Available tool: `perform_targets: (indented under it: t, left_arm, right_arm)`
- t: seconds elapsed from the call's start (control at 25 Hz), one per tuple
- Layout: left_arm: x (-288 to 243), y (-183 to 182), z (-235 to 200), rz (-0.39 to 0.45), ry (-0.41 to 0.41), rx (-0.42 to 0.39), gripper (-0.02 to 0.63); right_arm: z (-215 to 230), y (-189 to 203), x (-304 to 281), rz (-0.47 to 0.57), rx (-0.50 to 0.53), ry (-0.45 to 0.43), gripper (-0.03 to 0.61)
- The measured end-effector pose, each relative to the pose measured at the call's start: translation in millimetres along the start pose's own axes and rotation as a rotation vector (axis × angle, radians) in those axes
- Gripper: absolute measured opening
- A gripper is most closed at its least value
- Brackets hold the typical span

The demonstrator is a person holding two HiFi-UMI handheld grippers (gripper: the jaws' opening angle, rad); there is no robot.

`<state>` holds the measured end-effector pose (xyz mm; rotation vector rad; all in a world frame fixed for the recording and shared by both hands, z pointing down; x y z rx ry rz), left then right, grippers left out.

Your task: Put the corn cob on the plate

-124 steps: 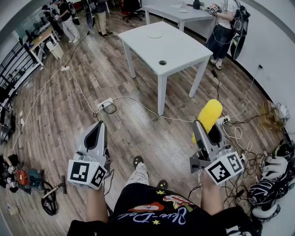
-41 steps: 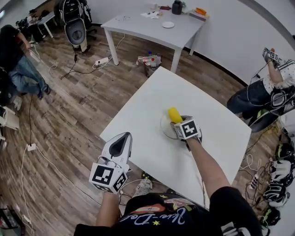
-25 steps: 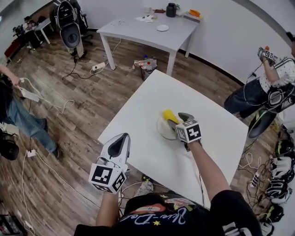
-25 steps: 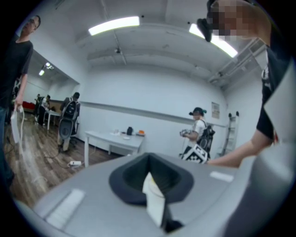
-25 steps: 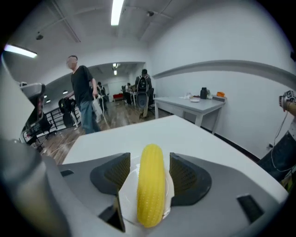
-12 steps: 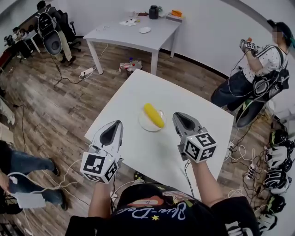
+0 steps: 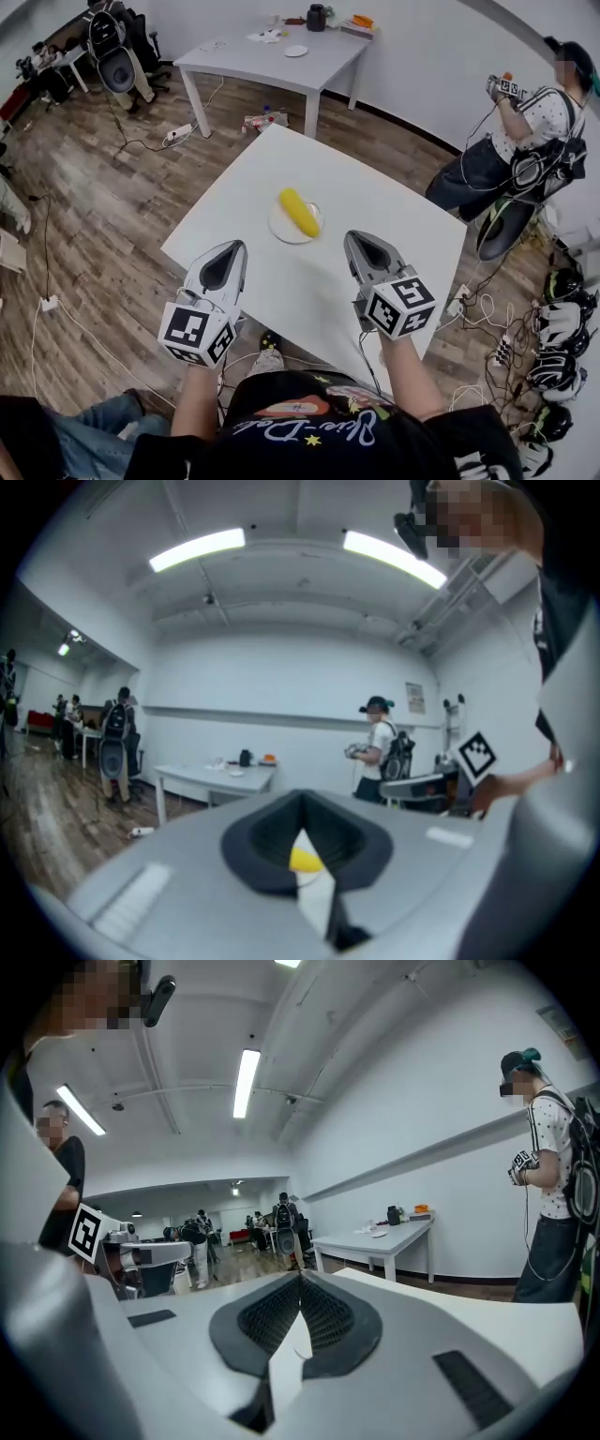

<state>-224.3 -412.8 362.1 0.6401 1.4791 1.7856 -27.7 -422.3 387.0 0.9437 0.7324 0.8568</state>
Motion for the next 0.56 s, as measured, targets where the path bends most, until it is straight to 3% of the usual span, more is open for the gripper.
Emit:
perform_targets:
  t: [0.56]
  left_arm:
    - [27.0, -8.5, 0.6, -0.019, -0.057, -0.029, -0.003]
  right_arm:
    - [-13.8, 2.3, 4.5, -0.012, -0.010, -0.030, 0.015]
Point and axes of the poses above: the fingertips, and each gripper's own axes: x backward along the fingers, z to its right, y out of its underside, the point moved 1 cm from there along x, backward along the fingers, and after that the axes turned 15 degrees about -x, right-handed, at the moved point
